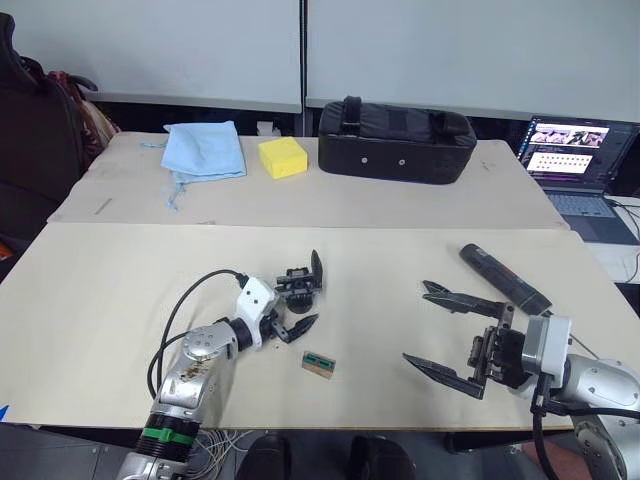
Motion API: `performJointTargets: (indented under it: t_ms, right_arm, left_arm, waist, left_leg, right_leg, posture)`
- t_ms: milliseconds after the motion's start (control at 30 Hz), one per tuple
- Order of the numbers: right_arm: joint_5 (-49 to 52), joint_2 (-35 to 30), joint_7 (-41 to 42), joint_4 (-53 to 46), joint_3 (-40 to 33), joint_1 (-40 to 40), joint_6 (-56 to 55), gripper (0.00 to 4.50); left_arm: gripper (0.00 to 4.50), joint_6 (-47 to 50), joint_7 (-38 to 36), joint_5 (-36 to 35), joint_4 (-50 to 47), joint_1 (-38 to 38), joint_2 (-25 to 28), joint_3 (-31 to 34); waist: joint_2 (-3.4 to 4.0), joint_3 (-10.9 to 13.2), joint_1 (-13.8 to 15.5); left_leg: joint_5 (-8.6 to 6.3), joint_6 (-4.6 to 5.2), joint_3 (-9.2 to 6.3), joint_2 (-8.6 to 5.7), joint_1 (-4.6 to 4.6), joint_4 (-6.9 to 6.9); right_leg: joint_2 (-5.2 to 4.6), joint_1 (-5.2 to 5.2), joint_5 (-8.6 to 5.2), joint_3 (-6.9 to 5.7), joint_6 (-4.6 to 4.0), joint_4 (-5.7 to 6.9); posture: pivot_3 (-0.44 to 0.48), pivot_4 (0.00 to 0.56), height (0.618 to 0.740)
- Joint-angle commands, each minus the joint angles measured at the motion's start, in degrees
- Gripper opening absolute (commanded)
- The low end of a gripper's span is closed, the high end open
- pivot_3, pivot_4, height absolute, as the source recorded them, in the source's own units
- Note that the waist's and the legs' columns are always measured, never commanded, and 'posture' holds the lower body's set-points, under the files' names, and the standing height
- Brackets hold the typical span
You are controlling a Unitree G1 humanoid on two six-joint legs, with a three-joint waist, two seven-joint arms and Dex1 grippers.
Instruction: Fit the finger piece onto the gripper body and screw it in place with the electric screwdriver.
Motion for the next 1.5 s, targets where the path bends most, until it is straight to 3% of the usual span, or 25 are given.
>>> performJointTargets:
  t_ms: [33,300,533,733,1000,1067,1100,1200,1300,1500]
  right_arm:
    - [1.1,-0.4,-0.6,-1.8,-0.3,-0.6,0.4,4.5]
    - [0.9,-0.3,-0.6,-1.7,-0.4,0.0,0.1,4.5]
    - [0.9,-0.6,-1.3,-3.2,-1.2,1.7,0.4,4.5]
    - [1.2,-1.6,-1.7,-3.7,-2.7,3.1,0.4,4.5]
    - [0.9,-1.6,-2.3,-4.4,-3.5,5.0,0.1,4.5]
    - [0.7,-1.4,-2.6,-4.8,-3.8,6.1,-0.1,4.5]
    - [0.7,-1.3,-2.8,-5.0,-3.9,6.6,-0.1,4.5]
    - [0.3,-1.1,-2.6,-5.2,-4.1,8.4,-0.9,4.5]
    - [0.3,-0.9,-2.5,-4.7,-4.4,9.2,-1.5,4.5]
    - [-0.2,-0.4,-1.8,-3.4,-4.2,9.7,-2.6,4.5]
  left_arm:
    - [4.44,-2.5,-2.6,-1.5,4.7,-1.3,2.4,2.7]
    - [4.44,-8.2,-20.3,-3.4,22.4,-13.2,7.6,1.2]
    - [4.44,-17.3,-32.2,0.0,37.2,-22.4,6.9,-2.2]
    - [4.44,-22.5,-35.4,1.7,47.6,-28.8,3.9,-2.4]
    - [4.44,-27.9,-36.6,4.7,54.3,-32.4,1.9,-2.8]
    - [3.92,-28.5,-35.6,4.6,55.3,-32.7,1.6,-1.9]
    - [3.66,-28.9,-35.2,4.5,55.6,-32.8,1.4,-1.5]
    - [2.31,-27.4,-35.1,2.6,53.7,-31.4,1.0,0.4]
    - [2.31,-24.0,-32.4,0.7,47.4,-28.3,0.7,2.3]
    - [2.31,-10.9,-16.5,-1.1,17.9,-14.9,-0.8,4.9]
  waist:
    - [0.03,0.0,0.0]
    - [0.04,0.0,0.2]
    - [0.03,0.0,0.3]
    - [0.01,0.0,0.4]
    - [0.01,0.0,0.3]
    - [0.01,0.0,0.3]
    - [0.01,0.0,0.3]
    - [0.01,0.0,0.3]
    - [0.01,0.0,0.1]
    - [0.01,0.0,0.0]
  left_leg:
    - [0.0,0.0,0.01,0.01,0.02,0.0]
    - [0.0,0.0,0.03,-0.02,0.02,0.0]
    - [0.0,0.01,0.05,-0.06,-0.12,0.0]
    - [-0.01,0.03,0.06,-0.08,-0.13,0.04]
    - [-0.01,0.03,0.06,-0.08,-0.14,0.04]
    - [-0.01,0.03,0.05,-0.08,-0.13,0.04]
    - [-0.01,0.03,0.05,-0.08,-0.13,0.04]
    - [-0.01,0.03,0.05,-0.07,-0.14,0.04]
    - [-0.01,0.03,0.05,-0.07,-0.13,0.04]
    - [-0.02,0.03,0.04,-0.01,-0.11,0.03]
  right_leg:
    - [0.0,0.0,0.0,0.01,0.0,0.01]
    - [-0.01,0.0,0.0,0.0,-0.01,0.05]
    - [-0.03,-0.01,0.01,-0.02,0.01,-0.05]
    - [-0.04,0.0,0.03,-0.03,0.05,-0.06]
    - [-0.04,0.0,0.07,-0.02,0.12,-0.06]
    - [-0.04,0.0,0.07,-0.02,0.12,-0.05]
    - [-0.03,0.0,0.07,-0.03,0.12,-0.05]
    - [-0.03,-0.01,0.11,-0.03,0.18,-0.05]
    - [-0.03,0.0,0.11,-0.02,0.18,-0.05]
    - [-0.02,-0.03,0.11,0.05,0.19,-0.02]
  posture:
    - [0.0,0.15,0.74]
    - [0.0,0.15,0.74]
    - [0.0,0.15,0.74]
    - [0.0,0.15,0.74]
    - [0.0,0.15,0.74]
    - [0.0,0.15,0.74]
    - [0.0,0.15,0.74]
    - [0.0,0.15,0.74]
    - [0.0,0.15,0.74]
    - [0.0,0.15,0.74]
